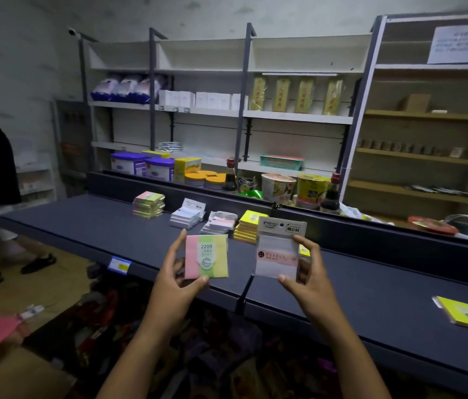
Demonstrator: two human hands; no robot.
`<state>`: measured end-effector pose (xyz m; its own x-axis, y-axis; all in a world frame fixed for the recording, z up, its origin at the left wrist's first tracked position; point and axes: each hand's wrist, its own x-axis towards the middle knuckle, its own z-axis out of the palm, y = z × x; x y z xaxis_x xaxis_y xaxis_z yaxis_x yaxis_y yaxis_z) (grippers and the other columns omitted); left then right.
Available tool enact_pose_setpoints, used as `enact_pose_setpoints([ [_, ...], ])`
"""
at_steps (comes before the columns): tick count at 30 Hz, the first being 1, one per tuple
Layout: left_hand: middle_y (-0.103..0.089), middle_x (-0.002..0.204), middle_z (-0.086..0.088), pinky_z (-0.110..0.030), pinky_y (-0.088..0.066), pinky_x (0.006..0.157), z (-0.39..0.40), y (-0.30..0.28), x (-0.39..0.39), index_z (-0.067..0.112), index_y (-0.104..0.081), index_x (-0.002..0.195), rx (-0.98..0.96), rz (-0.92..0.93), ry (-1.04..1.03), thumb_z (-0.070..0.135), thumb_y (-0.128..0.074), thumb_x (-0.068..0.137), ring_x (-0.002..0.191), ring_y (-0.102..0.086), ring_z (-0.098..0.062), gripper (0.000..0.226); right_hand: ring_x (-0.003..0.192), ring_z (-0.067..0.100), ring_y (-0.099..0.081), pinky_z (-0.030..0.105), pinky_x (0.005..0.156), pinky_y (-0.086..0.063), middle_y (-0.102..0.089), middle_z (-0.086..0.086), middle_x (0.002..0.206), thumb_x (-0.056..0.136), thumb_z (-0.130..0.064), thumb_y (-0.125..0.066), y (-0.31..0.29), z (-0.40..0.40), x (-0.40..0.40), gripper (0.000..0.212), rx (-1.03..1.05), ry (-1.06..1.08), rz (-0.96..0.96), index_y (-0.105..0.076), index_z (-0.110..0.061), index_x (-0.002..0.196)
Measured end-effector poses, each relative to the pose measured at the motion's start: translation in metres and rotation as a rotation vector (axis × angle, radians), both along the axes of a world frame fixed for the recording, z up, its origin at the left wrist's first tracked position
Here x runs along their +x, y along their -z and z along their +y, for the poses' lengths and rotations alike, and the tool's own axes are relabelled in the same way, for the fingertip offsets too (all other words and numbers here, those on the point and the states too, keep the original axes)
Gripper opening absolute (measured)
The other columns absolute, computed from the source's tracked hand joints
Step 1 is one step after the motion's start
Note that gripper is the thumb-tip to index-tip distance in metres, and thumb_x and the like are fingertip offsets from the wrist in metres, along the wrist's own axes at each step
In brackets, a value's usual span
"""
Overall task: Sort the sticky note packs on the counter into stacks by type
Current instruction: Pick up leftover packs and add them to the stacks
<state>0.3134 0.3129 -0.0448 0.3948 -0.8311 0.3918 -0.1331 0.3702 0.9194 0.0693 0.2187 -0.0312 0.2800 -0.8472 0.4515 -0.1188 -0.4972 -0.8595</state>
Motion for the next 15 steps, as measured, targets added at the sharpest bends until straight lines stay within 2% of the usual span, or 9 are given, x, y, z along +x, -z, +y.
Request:
enact_pose_setpoints([
  [4, -0.068, 0.117, 0.005, -0.023, -0.059, 0.072, -0.029, -0.003, 0.008, 0.059, -0.037, 0.138, 0.001, -0.013, -0.025, -0.002, -0.076, 0.08, 0.1, -0.07, -0.008, 0.093, 0.106, 0.007, -0.066, 0.032, 0.086, -0.06, -0.063, -0.005, 0.117, 0.085, 0.005, -0.071, -0.002, -0.036, 0.01, 0.077, -0.014, -0.028, -0.004, -0.04, -0.048, 0.133],
  [9, -0.067, 0.113, 0.004, -0.029, -0.061, 0.073, -0.059, -0.006, 0.019, 0.051, -0.036, 0.142, 0.01, -0.028, -0.043, -0.005, -0.075, 0.08, 0.098, -0.07, -0.011, 0.092, 0.106, -0.003, -0.062, 0.021, 0.078, -0.058, -0.057, -0.012, 0.121, 0.083, 0.008, -0.072, -0.005, -0.076, 0.027, 0.077, -0.035, -0.039, -0.046, -0.043, -0.046, 0.131],
  [15, -0.069, 0.109, 0.005, -0.031, -0.061, 0.075, -0.088, -0.005, 0.043, 0.055, -0.037, 0.135, 0.02, -0.016, -0.072, -0.009, -0.072, 0.081, 0.099, -0.069, -0.012, 0.091, 0.106, -0.001, -0.063, 0.018, 0.076, -0.057, -0.057, -0.006, 0.123, 0.082, 0.008, -0.072, -0.007, -0.11, 0.055, 0.077, -0.027, -0.066, -0.02, -0.042, -0.04, 0.134],
])
